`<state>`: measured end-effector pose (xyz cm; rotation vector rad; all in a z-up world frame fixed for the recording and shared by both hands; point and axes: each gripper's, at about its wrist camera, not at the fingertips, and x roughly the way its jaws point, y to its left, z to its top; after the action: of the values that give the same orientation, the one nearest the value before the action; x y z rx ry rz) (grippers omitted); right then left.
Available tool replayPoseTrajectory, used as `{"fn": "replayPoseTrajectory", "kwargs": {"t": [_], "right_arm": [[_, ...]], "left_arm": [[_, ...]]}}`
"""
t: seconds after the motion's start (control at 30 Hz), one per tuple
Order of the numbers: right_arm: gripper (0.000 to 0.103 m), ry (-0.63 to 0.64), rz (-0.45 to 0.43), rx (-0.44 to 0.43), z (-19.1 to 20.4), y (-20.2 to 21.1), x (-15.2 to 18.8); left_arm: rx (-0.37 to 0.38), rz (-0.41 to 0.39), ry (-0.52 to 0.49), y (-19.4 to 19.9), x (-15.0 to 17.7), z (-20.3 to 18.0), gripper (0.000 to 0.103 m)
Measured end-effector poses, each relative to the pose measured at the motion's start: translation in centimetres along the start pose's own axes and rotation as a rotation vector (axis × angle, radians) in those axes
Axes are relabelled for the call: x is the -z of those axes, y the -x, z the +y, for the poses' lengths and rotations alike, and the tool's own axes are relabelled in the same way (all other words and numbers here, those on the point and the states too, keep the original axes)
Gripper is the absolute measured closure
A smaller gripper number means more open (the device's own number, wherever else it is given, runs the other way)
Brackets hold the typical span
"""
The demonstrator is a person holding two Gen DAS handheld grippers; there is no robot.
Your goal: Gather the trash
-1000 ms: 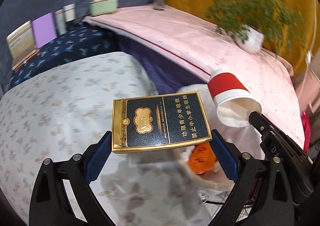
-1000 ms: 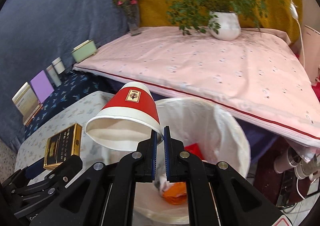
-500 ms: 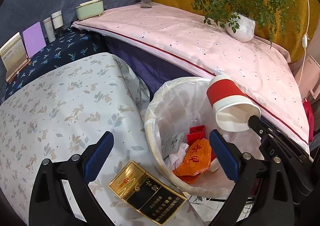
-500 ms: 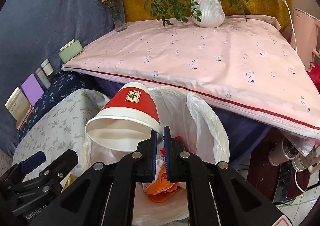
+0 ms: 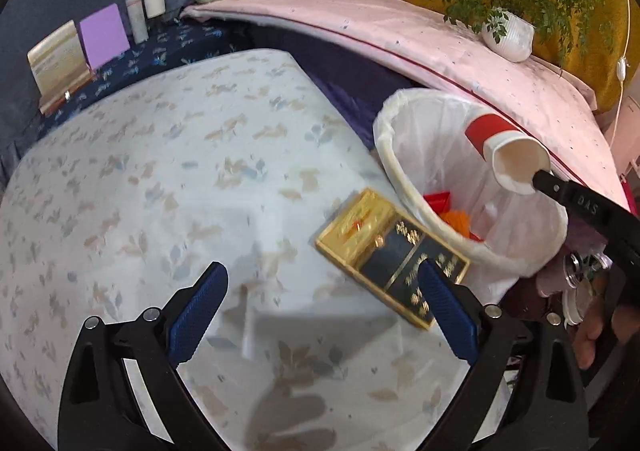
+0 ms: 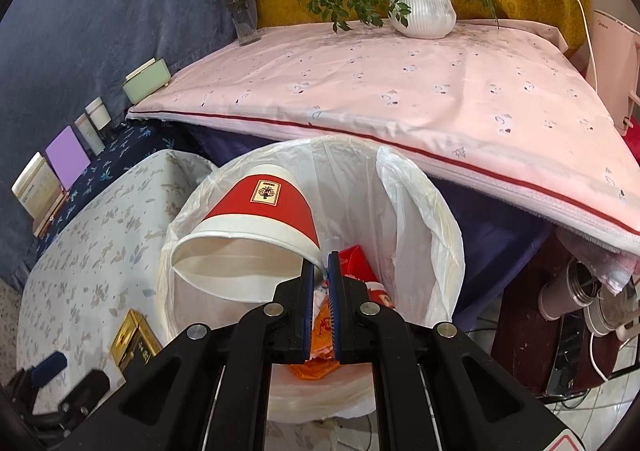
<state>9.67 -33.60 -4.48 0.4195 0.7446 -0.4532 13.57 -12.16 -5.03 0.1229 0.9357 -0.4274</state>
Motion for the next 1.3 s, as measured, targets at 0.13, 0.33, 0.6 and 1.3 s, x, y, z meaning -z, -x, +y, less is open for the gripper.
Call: {"fn": "replayPoseTrajectory", "kwargs": {"t": [0.13, 0.33, 0.6, 1.3], "right_arm": [[0.096, -0.003, 0.012, -0.007, 0.1, -0.1, 0.6], [0.095, -0.002, 0.013, -0.013, 0.0, 0.1, 0.6], [0.095, 0.003, 0.022, -0.023, 0.4, -0.4, 0.3], [0.095, -0.006, 0.008, -0.034, 0.2, 0.6, 0.2]], "left_arm": [[0.036, 0.014, -0.079, -0.6, 0.6, -1.6, 0.011], [0.037, -0.024, -0.283, -2.4, 0.7, -3.6, 0.011], [0.093, -0.074, -0.393, -2.6, 0.6, -4.3, 0.011], [0.122, -0.052, -0.287, -2.8, -0.3, -5.2, 0.055]]}}
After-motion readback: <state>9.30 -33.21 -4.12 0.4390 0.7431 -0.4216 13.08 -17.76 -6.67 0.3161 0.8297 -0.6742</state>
